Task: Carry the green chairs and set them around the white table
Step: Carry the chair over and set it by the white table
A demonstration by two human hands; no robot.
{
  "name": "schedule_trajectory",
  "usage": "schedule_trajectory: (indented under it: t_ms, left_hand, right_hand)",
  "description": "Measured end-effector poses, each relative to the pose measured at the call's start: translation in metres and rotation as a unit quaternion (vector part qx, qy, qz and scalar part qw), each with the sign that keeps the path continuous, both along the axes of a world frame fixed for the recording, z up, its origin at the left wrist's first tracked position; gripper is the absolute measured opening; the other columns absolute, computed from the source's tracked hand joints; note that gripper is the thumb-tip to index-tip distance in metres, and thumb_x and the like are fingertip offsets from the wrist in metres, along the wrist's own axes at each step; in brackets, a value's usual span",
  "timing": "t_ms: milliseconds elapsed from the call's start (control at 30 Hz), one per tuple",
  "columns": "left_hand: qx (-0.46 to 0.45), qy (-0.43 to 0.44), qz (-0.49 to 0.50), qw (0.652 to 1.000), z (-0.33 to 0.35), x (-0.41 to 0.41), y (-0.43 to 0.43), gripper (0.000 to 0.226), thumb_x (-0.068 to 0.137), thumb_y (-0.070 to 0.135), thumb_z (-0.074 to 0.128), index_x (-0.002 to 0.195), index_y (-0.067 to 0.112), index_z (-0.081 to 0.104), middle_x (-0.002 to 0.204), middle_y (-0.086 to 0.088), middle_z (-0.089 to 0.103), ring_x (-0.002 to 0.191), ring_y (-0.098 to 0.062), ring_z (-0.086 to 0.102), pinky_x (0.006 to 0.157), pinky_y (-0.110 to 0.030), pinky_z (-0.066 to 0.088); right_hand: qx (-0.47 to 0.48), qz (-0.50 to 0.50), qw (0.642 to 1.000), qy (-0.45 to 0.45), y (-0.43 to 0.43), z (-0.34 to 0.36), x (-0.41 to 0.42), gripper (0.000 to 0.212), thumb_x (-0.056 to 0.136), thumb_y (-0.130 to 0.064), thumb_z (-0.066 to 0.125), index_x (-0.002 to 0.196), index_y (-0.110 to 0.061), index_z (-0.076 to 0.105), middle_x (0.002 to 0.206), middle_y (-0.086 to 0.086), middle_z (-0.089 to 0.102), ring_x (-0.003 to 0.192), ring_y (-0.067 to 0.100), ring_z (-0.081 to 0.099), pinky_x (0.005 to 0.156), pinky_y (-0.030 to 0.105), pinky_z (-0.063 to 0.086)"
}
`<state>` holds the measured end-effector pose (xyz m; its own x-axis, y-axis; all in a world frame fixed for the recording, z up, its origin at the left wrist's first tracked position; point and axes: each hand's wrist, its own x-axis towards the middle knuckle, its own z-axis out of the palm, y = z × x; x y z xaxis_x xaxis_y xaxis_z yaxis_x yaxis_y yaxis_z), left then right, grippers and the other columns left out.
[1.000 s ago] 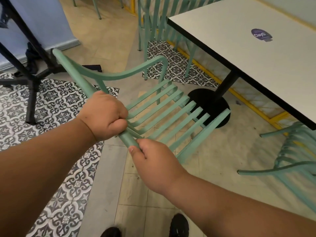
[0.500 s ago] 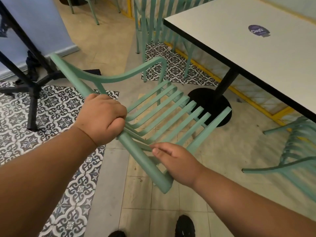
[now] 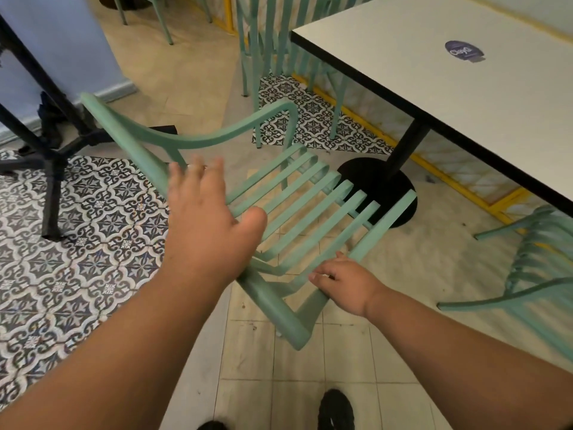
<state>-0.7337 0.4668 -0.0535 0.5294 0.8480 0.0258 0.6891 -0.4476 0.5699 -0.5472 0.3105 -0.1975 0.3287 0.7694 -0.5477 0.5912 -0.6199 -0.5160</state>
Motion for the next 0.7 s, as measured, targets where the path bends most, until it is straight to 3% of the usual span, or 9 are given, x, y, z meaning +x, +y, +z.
schedule_trajectory:
  t_ms: [100, 167, 200, 267, 333, 400, 533, 633, 700]
  left_hand:
    - [0.053, 0.139, -0.084, 0.985, -0.008, 0.007, -0.006, 0.077, 0.078, 0.056, 0.035, 0.152, 0.034, 0.039, 0.152, 0.003, 0.050, 0.153, -0.026, 0.020, 0.122, -0.063, -0.002]
    - [0.039, 0.172, -0.067, 0.982, -0.008, 0.010, -0.006, 0.065, 0.080, 0.056, 0.034, 0.139, 0.039, 0.055, 0.139, 0.009, 0.060, 0.148, -0.023, 0.031, 0.118, -0.070, -0.004]
    - [0.032, 0.179, -0.055, 0.982, -0.007, 0.011, -0.006, 0.057, 0.080, 0.054, 0.036, 0.128, 0.039, 0.063, 0.128, 0.009, 0.065, 0.141, -0.022, 0.039, 0.116, -0.074, -0.002]
    - [0.036, 0.194, -0.047, 0.979, -0.006, 0.012, -0.006, 0.048, 0.078, 0.051, 0.034, 0.101, 0.035, 0.073, 0.095, 0.008, 0.067, 0.111, -0.022, 0.051, 0.115, -0.076, 0.004]
    - [0.045, 0.201, -0.041, 0.978, -0.006, 0.013, -0.008, 0.047, 0.075, 0.048, 0.031, 0.084, 0.030, 0.073, 0.075, 0.009, 0.059, 0.091, -0.019, 0.047, 0.116, -0.074, 0.006]
    - [0.048, 0.214, -0.042, 0.975, -0.007, 0.012, -0.012, 0.047, 0.073, 0.048, 0.029, 0.079, 0.029, 0.071, 0.071, 0.010, 0.055, 0.088, -0.017, 0.046, 0.116, -0.074, 0.006]
    - [0.039, 0.215, -0.058, 0.974, -0.005, 0.009, -0.017, 0.043, 0.072, 0.048, 0.032, 0.076, 0.029, 0.070, 0.071, 0.011, 0.058, 0.088, -0.017, 0.049, 0.115, -0.075, 0.005]
    - [0.029, 0.200, -0.070, 0.977, -0.006, 0.007, -0.020, 0.039, 0.069, 0.047, 0.035, 0.075, 0.030, 0.070, 0.071, 0.012, 0.057, 0.089, -0.015, 0.050, 0.115, -0.075, 0.003]
    - [0.029, 0.195, -0.077, 0.977, -0.007, 0.008, -0.024, 0.038, 0.069, 0.048, 0.035, 0.074, 0.029, 0.069, 0.072, 0.012, 0.058, 0.089, -0.015, 0.050, 0.115, -0.075, 0.003]
  right_hand:
    - [-0.007, 0.045, 0.998, -0.030, 0.001, -0.012, 0.007, 0.048, 0.105, -0.054, 0.039, 0.084, -0.026, 0.071, 0.097, 0.000, 0.069, 0.145, 0.027, 0.035, 0.128, 0.037, 0.004]
    - [0.016, 0.071, 0.995, -0.071, 0.000, -0.019, 0.007, 0.052, 0.102, -0.059, 0.029, 0.065, -0.033, 0.055, 0.078, -0.004, 0.060, 0.114, 0.025, 0.053, 0.124, 0.041, 0.017]
    - [0.028, 0.082, 0.993, -0.084, 0.000, -0.022, 0.007, 0.052, 0.097, -0.063, 0.022, 0.061, -0.034, 0.048, 0.072, -0.007, 0.056, 0.100, 0.023, 0.052, 0.119, 0.041, 0.025]
    - [0.039, 0.098, 0.990, -0.093, -0.001, -0.021, 0.004, 0.051, 0.093, -0.060, 0.017, 0.061, -0.032, 0.046, 0.071, -0.011, 0.051, 0.093, 0.021, 0.047, 0.112, 0.040, 0.031]
    - [0.024, 0.108, 0.989, -0.102, -0.003, -0.015, 0.001, 0.049, 0.102, -0.046, 0.026, 0.071, -0.025, 0.058, 0.079, -0.004, 0.059, 0.097, 0.024, 0.049, 0.110, 0.036, 0.030]
    - [0.006, 0.102, 0.989, -0.103, -0.006, -0.014, 0.000, 0.047, 0.106, -0.033, 0.029, 0.083, -0.016, 0.066, 0.089, 0.004, 0.065, 0.101, 0.026, 0.051, 0.107, 0.035, 0.031]
    - [0.010, 0.069, 0.993, -0.094, -0.015, -0.011, -0.007, 0.063, 0.089, -0.045, 0.012, 0.084, -0.014, 0.067, 0.088, 0.004, 0.064, 0.095, 0.026, 0.050, 0.099, 0.036, 0.036]
    - [0.040, 0.022, 0.992, -0.115, -0.024, -0.010, -0.013, 0.044, 0.094, -0.038, 0.031, 0.081, -0.015, 0.067, 0.085, 0.003, 0.062, 0.089, 0.023, 0.053, 0.087, 0.032, 0.038]
    - [0.047, 0.028, 0.992, -0.110, -0.031, -0.011, -0.016, 0.054, 0.092, -0.039, 0.022, 0.085, -0.014, 0.069, 0.087, 0.004, 0.065, 0.090, 0.024, 0.054, 0.090, 0.030, 0.037]
